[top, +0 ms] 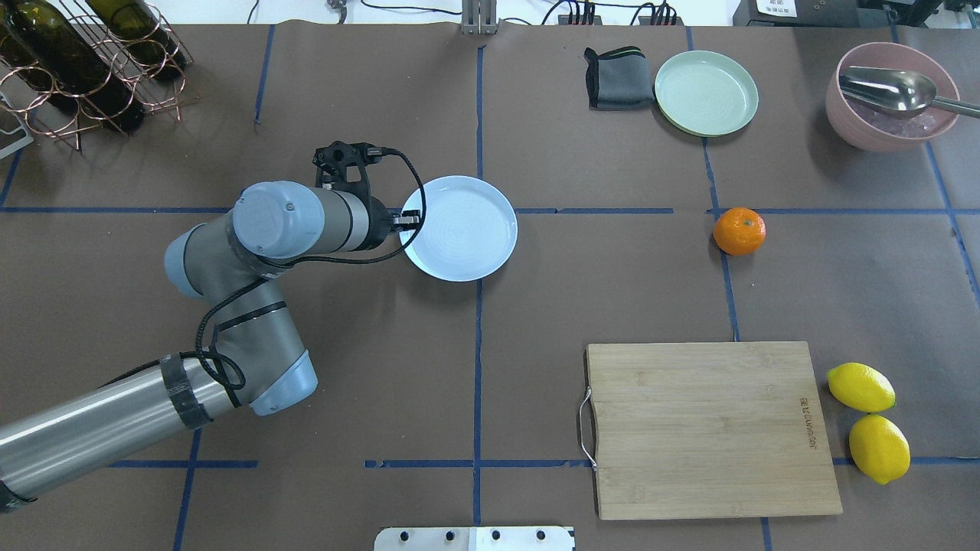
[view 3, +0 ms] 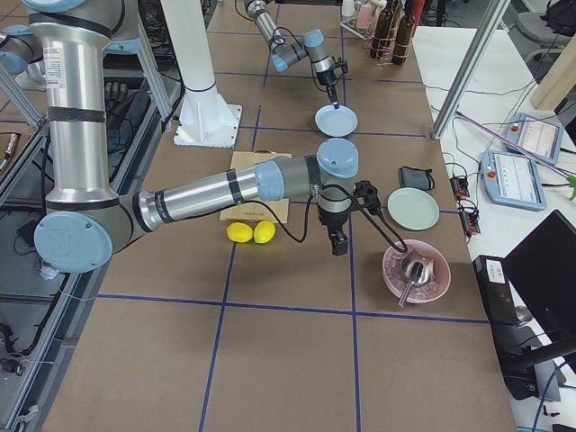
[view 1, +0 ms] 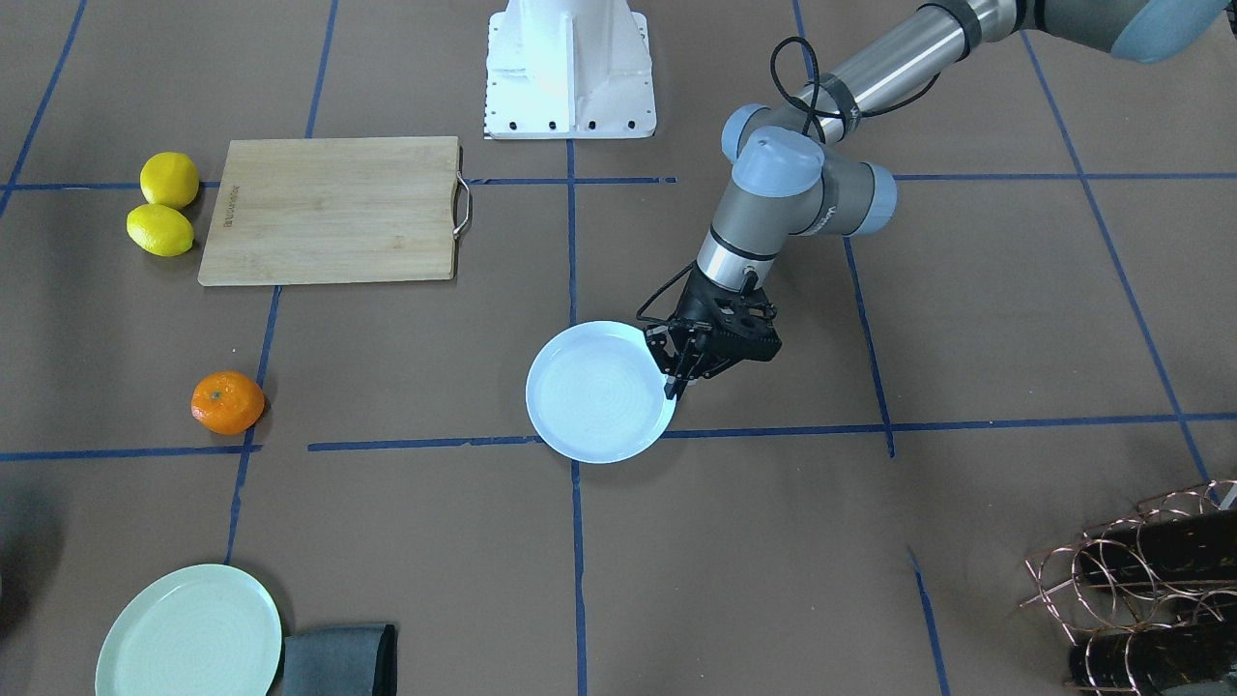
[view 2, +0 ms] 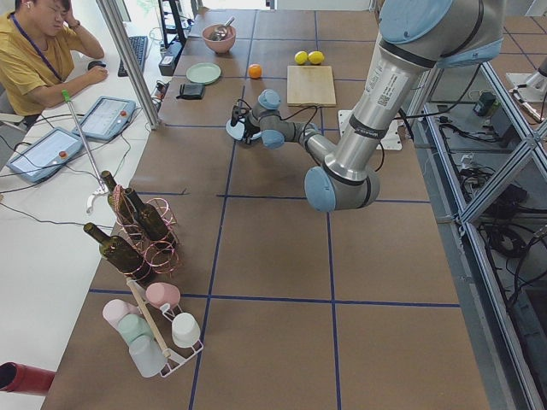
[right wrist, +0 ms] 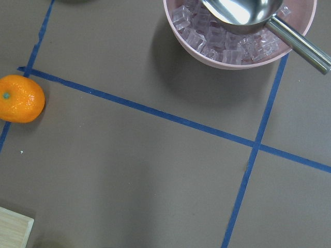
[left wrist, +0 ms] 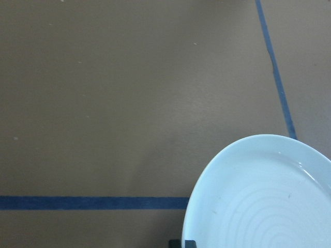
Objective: Pick orange to plate
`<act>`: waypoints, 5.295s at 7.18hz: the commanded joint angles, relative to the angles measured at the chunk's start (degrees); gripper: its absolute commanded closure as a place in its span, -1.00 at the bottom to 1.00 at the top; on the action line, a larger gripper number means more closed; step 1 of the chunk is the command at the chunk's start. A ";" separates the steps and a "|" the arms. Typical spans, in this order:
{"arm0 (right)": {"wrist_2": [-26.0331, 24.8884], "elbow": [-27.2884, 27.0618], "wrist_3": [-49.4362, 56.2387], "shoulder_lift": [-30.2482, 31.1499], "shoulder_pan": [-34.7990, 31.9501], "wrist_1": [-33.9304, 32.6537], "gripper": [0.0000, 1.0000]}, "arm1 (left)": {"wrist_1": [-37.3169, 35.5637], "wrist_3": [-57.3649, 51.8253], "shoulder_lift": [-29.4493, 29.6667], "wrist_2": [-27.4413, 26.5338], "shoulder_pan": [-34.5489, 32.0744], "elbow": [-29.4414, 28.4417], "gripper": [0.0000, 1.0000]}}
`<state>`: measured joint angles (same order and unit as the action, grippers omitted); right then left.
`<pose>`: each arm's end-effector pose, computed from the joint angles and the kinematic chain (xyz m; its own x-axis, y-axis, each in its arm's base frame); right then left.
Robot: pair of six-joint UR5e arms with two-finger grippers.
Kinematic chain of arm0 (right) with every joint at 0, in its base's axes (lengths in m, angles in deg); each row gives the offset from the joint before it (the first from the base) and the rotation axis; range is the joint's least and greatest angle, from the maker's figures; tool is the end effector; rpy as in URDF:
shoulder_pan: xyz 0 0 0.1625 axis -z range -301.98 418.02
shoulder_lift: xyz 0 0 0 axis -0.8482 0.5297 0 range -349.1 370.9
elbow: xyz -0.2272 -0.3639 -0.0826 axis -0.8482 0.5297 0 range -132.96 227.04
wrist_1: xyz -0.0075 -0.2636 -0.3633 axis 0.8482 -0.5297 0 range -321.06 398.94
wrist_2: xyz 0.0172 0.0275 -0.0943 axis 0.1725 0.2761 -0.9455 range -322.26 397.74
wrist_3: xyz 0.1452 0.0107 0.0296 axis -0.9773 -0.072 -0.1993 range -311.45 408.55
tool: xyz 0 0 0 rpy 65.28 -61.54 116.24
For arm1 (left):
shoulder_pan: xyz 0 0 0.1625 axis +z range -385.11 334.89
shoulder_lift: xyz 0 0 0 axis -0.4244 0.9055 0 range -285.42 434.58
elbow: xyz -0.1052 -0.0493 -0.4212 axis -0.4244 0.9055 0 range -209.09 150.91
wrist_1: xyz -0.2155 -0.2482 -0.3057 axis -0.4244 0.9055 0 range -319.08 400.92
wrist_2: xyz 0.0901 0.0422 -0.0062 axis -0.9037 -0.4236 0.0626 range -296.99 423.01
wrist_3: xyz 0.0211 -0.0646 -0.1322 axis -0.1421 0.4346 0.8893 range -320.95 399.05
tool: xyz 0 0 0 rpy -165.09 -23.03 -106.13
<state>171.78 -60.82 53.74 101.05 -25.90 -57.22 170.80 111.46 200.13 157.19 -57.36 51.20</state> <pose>-0.0259 -0.5265 0.5537 0.6878 -0.3017 0.6603 0.1667 0.9509 0.2609 0.6248 -0.5390 0.3013 0.4754 0.0565 -0.8780 0.3486 0.9041 0.2470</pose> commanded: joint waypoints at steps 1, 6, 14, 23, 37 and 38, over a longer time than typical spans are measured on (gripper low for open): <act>-0.01 0.10 0.00 0.11 -0.02 -0.09 -1.00 | -0.07 -0.08 2.07 -0.31 1.65 -1.80 1.00; 0.08 0.10 0.00 0.29 -0.02 0.00 -1.00 | -0.94 -0.95 0.23 0.39 2.20 1.34 -1.00; 0.17 -0.07 -0.09 0.12 -0.02 0.00 -1.00 | -33.99 -74.80 -27.54 34.67 -48.56 18.77 -1.00; -11.19 1.58 -33.65 -5.32 22.68 22.70 -1.00 | -46.91 -94.47 -36.34 39.94 -66.02 14.20 -1.00; -23.56 17.59 -43.95 -14.30 37.24 30.50 -1.00 | -47.18 -94.65 -36.61 40.12 -66.02 14.28 -1.00; -24.08 17.51 -43.94 -14.30 37.42 30.50 -0.93 | -47.26 -94.65 -36.61 40.12 -66.02 14.20 -1.00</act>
<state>148.18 -43.40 9.77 86.80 11.20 -26.72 123.64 16.81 163.54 197.31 -123.37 65.46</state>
